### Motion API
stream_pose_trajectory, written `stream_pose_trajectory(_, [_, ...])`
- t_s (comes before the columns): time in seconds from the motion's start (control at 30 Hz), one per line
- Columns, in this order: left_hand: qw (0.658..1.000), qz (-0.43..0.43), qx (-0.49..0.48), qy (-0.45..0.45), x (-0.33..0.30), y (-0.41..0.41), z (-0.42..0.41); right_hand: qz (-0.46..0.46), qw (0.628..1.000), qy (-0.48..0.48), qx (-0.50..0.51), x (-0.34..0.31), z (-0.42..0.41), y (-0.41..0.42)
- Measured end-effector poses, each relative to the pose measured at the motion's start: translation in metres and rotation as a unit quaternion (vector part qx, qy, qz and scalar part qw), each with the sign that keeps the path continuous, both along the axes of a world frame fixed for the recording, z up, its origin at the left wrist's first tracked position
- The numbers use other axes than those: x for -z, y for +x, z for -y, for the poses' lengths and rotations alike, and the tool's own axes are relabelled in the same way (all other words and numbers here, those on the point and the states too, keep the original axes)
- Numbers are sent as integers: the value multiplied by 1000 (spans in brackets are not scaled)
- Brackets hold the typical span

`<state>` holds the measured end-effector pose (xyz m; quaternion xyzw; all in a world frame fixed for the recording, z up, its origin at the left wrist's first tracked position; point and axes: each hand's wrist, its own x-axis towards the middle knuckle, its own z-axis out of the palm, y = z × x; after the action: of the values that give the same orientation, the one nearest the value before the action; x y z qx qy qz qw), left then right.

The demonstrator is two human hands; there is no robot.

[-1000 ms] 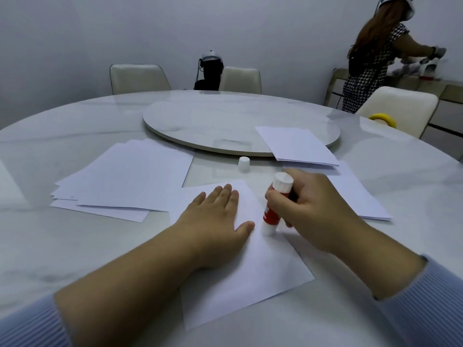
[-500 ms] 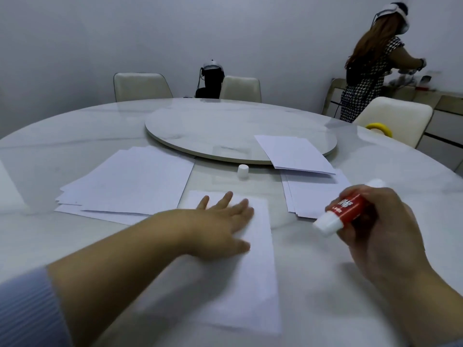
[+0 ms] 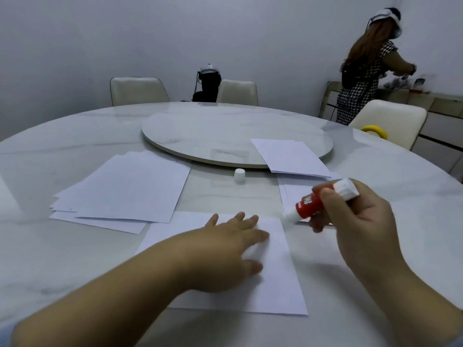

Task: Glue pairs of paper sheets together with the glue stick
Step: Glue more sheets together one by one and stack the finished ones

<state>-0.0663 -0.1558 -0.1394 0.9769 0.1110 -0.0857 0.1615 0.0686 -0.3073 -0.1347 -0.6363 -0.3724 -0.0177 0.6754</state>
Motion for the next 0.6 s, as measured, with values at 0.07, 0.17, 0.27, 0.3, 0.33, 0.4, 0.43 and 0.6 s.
stream_pose_trajectory(0.07, [999, 40, -31, -3, 3, 2, 4, 61, 996, -57, 0, -1, -10, 0])
stream_pose_trajectory(0.17, [997, 45, -24, 54, 15, 3, 12, 115, 985, -129, 9, 0, -21, 1])
stream_pose_trajectory(0.27, [996, 41, -23, 72, 19, 3, 12, 124, 978, -169, -7, 3, -25, 4])
stream_pose_trajectory(0.3, [996, 41, -21, 75, 19, 4, 12, 128, 974, -187, -14, 5, -25, 5])
stream_pose_trajectory(0.33, [996, 38, -20, 78, 18, 4, 13, 132, 970, -205, -22, 5, -25, 6])
stream_pose_trajectory(0.4, [996, 32, -21, 78, 18, 5, 13, 145, 962, -229, -28, 5, -24, 5])
stream_pose_trajectory(0.43, [996, 30, -23, 79, 18, 5, 13, 150, 961, -232, -30, 3, -22, 4])
stream_pose_trajectory(0.6, [996, 28, -25, 76, 17, 5, 13, 141, 964, -216, -69, -1, 2, -11])
